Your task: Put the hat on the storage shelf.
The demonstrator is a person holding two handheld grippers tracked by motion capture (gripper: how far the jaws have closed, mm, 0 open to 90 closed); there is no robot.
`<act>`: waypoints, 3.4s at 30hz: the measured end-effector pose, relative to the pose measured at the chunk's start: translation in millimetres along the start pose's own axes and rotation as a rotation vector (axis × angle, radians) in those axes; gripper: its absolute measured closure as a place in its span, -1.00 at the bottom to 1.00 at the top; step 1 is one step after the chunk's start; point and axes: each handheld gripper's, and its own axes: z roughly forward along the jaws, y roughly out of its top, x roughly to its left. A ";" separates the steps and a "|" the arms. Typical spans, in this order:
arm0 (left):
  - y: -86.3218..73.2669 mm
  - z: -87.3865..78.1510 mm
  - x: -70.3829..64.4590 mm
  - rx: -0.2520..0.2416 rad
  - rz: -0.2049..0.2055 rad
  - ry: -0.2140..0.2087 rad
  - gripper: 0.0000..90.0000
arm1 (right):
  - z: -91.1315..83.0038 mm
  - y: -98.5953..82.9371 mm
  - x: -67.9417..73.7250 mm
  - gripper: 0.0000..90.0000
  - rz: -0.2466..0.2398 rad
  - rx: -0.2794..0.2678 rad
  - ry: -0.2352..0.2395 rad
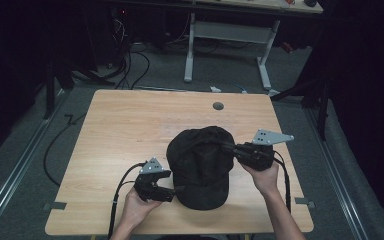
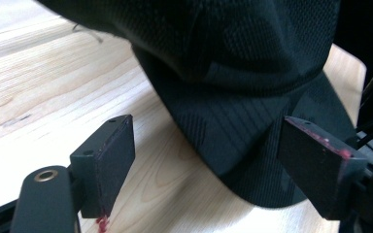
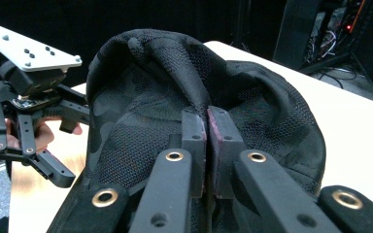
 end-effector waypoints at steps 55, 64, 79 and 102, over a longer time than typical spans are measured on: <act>3.9 -24.2 -15.7 0.085 -0.038 -0.200 0.90 | 15.1 10.9 10.6 0.78 -0.068 -0.018 -0.034; 3.8 -29.3 -18.1 0.049 0.003 -0.181 0.91 | 13.2 9.5 6.9 0.34 -0.022 -0.017 -0.052; 7.2 -34.3 -21.3 0.002 0.024 -0.165 0.91 | 3.7 0.2 0.1 -0.09 0.010 0.012 -0.106; 27.6 -44.1 -18.8 -0.107 0.026 -0.118 0.91 | 11.3 -58.6 -10.6 -0.13 0.076 0.217 -0.260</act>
